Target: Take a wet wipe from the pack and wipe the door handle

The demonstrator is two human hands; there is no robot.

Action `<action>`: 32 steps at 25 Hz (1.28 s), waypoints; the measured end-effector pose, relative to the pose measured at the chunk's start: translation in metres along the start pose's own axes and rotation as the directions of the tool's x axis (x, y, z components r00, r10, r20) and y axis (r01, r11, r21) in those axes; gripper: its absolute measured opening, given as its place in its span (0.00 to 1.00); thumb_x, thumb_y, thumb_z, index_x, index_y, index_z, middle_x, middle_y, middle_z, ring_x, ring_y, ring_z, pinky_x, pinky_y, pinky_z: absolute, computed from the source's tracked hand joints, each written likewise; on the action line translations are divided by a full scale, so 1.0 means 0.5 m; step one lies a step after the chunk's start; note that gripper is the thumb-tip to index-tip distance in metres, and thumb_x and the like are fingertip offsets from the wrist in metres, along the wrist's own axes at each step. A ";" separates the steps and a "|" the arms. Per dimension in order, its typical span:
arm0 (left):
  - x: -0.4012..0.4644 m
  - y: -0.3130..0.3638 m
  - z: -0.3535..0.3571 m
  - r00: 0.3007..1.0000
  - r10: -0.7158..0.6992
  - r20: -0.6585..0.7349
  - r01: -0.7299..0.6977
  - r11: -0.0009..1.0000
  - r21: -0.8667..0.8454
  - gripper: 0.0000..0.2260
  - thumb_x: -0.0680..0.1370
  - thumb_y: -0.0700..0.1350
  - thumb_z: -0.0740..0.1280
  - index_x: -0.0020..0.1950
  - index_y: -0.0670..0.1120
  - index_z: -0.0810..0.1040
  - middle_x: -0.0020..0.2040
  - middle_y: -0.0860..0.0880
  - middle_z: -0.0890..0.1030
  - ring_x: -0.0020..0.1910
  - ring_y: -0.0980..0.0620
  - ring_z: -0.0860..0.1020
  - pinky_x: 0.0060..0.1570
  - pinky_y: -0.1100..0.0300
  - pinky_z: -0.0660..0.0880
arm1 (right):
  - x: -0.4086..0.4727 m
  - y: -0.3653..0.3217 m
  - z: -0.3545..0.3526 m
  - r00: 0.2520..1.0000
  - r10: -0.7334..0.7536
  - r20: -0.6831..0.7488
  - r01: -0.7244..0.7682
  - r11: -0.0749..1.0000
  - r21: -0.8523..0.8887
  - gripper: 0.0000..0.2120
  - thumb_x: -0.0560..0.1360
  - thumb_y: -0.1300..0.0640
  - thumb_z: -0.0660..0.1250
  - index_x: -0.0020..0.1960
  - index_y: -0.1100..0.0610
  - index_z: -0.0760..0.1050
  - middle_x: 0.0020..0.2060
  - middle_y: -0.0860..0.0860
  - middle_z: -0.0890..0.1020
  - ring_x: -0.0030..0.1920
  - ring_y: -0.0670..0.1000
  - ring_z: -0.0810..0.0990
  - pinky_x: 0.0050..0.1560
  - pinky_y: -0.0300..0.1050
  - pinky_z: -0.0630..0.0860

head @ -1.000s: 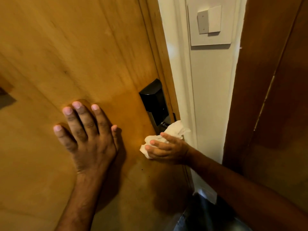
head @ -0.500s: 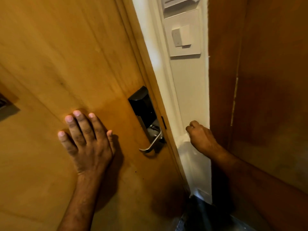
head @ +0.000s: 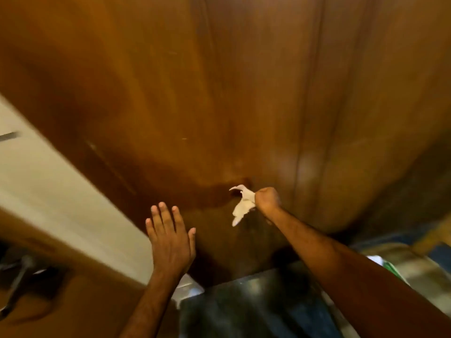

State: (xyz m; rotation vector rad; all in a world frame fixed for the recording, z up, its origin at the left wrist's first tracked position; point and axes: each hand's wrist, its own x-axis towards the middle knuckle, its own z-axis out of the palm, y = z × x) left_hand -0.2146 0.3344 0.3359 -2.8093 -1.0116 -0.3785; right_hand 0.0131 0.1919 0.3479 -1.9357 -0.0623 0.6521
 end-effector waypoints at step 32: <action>-0.231 0.902 0.522 0.455 0.653 0.606 -0.727 0.665 -0.171 0.32 0.83 0.57 0.51 0.82 0.39 0.51 0.82 0.35 0.49 0.81 0.34 0.45 0.78 0.40 0.49 | 0.004 0.953 -0.530 0.694 0.596 -0.404 -0.656 0.755 -0.012 0.19 0.75 0.58 0.66 0.65 0.57 0.75 0.62 0.56 0.81 0.61 0.60 0.79 0.65 0.52 0.74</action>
